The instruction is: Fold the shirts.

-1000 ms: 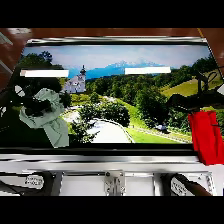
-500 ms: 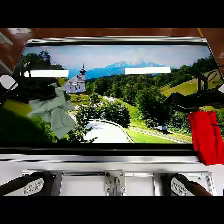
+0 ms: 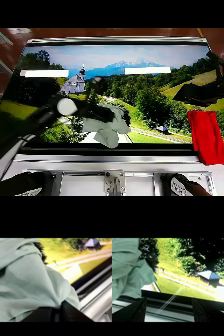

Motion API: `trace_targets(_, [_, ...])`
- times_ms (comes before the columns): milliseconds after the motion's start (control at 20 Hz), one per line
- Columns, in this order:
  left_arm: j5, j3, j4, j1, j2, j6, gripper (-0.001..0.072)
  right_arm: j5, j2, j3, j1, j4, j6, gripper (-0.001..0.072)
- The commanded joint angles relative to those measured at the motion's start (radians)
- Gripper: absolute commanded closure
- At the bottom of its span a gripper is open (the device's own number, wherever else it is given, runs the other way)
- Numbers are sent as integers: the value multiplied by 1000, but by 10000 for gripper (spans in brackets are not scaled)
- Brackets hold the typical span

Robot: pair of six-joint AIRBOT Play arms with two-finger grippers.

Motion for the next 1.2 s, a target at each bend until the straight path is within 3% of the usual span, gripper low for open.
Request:
trace_targets(0, [51,18,-68,-83,-113,-48,32,34,0,16,-1,-36,16,31])
trace_targets(150, [-159,36,-10,103,-102,-45,13,10,-23,-33,-1,-35,14,31])
trace_targets(350, [-467,-9,-9,453,-23,108,5,-53,-82,-151,-1,23,-5,31])
trace_targets(450, [-499,-137,-16,580,35,130,-1,-93,-116,-223,0,68,-19,31])
trace_targets(600, [-375,-374,-105,672,86,134,-2,-151,-165,-314,23,146,-69,32])
trace_targets(700, [-256,-462,-196,654,71,151,-2,-159,-208,-334,86,146,-92,32])
trace_targets(900, [-79,-480,-328,550,-11,179,-2,-204,-290,-333,200,145,-95,32])
trace_targets(1150, [13,-480,-364,509,-91,204,-1,-208,-316,-334,216,145,-71,31])
